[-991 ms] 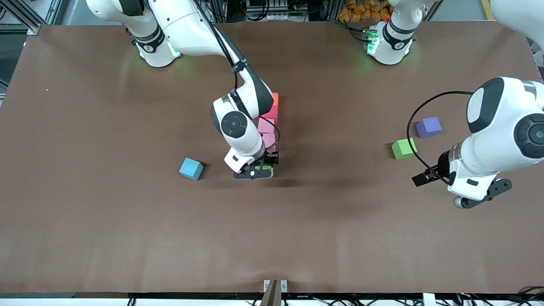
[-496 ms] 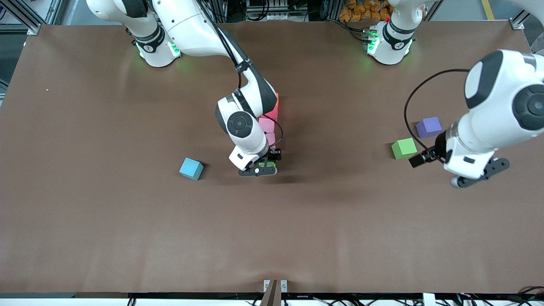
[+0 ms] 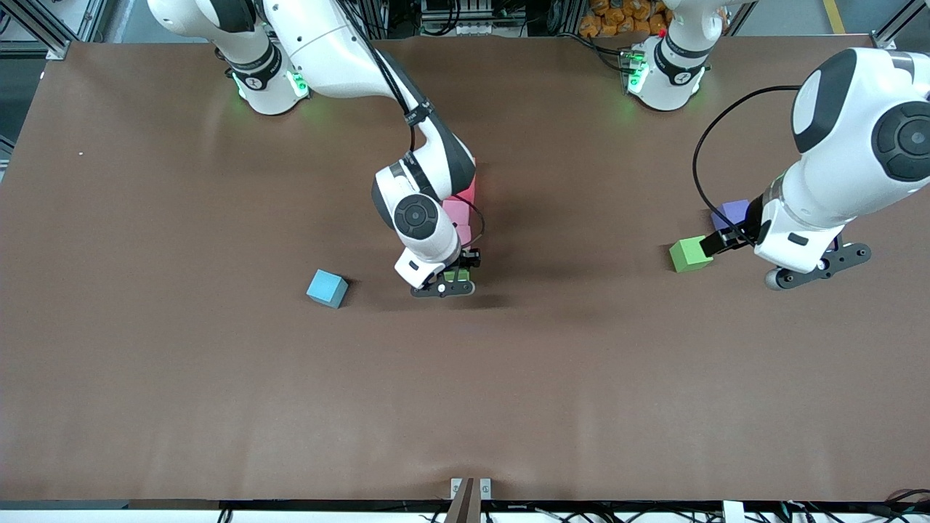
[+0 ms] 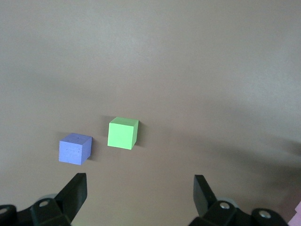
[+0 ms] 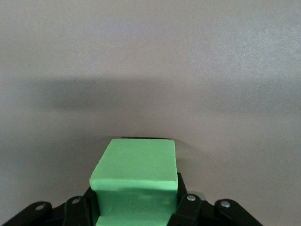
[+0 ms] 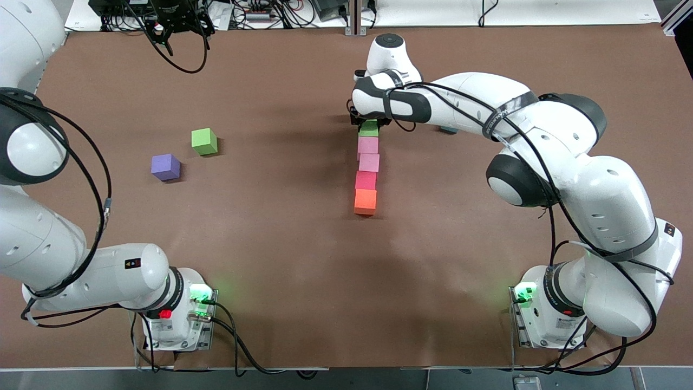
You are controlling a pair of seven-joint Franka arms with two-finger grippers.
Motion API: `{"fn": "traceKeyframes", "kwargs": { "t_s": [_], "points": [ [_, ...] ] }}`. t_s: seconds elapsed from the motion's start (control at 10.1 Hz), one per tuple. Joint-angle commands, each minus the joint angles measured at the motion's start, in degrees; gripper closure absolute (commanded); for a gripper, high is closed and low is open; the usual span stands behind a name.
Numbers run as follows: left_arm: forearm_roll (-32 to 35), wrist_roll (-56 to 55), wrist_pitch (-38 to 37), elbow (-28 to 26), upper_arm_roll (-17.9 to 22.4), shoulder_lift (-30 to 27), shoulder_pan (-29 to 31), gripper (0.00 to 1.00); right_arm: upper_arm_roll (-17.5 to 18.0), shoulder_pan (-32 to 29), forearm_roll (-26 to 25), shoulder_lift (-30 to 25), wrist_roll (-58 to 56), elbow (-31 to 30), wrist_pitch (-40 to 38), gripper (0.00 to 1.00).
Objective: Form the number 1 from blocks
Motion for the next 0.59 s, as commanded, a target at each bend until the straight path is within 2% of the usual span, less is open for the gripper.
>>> {"fn": "traceKeyframes", "kwargs": {
  "t_s": [0.0,0.1,0.3,0.5],
  "points": [
    [-2.5,3.65,0.35,-2.67,3.45,-3.76,-2.58,0.0,-0.08,0.15,1.38,0.18,0.31,0.32,-0.82,0.37],
    [-2.94,5.06,0.0,-3.28,5.82,-4.98,-4.69,0.0,-0.08,0.15,1.38,0.09,0.4,0.32,-0.73,0.0],
    [-4.08,9.7,-1.57,-3.47,8.56,-7.01,-5.85,0.0,-0.08,0.15,1.38,0.09,0.49,0.32,-0.73,0.0],
    [-4.52,9.99,-2.11,-3.2,14.33,-9.47,-11.18,0.0,-0.43,-0.38,1.38,-1.13,0.31,0.32,-0.9,0.0]
  ]
}}
